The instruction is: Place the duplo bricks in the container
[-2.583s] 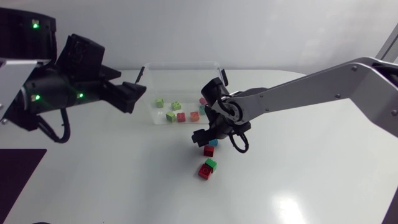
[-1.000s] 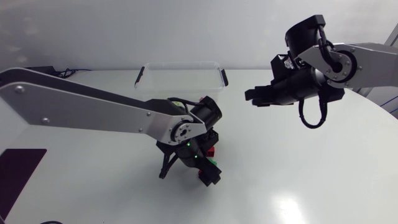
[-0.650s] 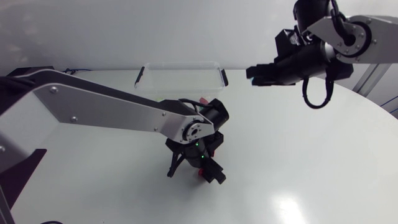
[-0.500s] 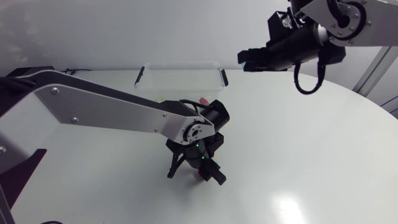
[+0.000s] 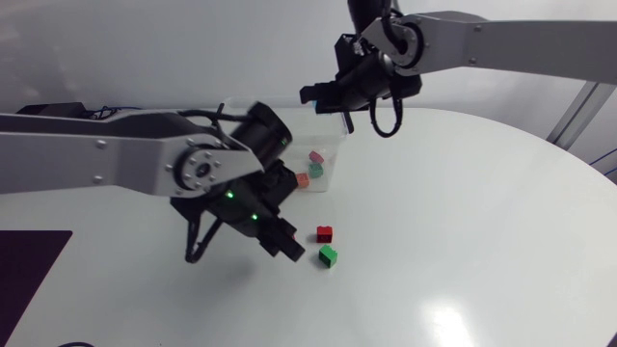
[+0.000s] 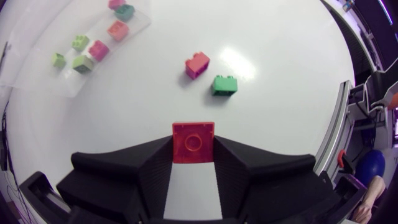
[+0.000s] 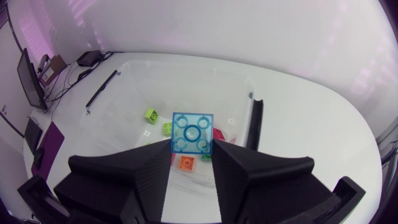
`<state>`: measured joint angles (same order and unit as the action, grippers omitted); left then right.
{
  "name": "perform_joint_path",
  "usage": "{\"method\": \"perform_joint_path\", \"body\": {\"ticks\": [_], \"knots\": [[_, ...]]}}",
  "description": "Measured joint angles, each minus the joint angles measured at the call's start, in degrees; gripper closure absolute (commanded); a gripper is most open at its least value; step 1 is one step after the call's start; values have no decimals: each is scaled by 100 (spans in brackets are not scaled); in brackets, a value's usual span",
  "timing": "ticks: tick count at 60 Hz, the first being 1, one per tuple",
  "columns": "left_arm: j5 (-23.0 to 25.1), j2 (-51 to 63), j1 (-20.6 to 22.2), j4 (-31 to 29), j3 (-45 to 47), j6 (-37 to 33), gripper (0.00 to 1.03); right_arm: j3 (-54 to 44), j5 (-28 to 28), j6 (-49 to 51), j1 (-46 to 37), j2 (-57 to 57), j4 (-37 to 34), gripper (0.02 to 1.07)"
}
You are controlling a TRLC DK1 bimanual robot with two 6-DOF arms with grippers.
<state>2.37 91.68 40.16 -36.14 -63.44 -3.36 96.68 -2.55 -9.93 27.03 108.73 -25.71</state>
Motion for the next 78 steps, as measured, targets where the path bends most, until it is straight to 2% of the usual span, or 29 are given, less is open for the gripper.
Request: {"method": "perform_joint_path", "body": {"ticks": [5,7,10,16,23,36,50,56,58,61,65,68,78], "knots": [[-33,-448,-293,2,0,-127,89,387,48,2,105,387,-31,30],[-37,-560,-396,0,-15,-153,89,507,90,4,136,511,-55,23],[-57,-719,-605,7,-107,-249,89,645,131,7,186,671,-129,18],[-87,-807,-881,223,-337,-319,88,675,203,9,236,745,-321,18],[-96,-767,-1147,813,-590,-363,88,546,306,11,251,608,-431,18],[-96,-186,-1504,1803,-1244,-396,87,-881,413,160,267,-767,-503,18],[-96,868,-1832,2393,-1856,-262,84,-2448,413,369,323,-2024,-494,18],[-98,1257,-1919,2527,-2022,-240,63,-3082,409,448,369,-2184,-442,18],[-96,1381,-1937,2540,-2076,-225,52,-3270,407,494,396,-2186,-428,18],[-98,1517,-1939,2540,-2144,-225,30,-3504,407,553,437,-2184,-385,18],[-96,1655,-1937,2540,-2229,-225,10,-3759,404,599,518,-2184,-337,19],[-96,1716,-1937,2544,-2284,-225,5,-3895,404,616,610,-2170,-240,19],[-98,1687,-1917,2557,-2310,-225,5,-3971,396,691,890,-1801,33,19]]}}
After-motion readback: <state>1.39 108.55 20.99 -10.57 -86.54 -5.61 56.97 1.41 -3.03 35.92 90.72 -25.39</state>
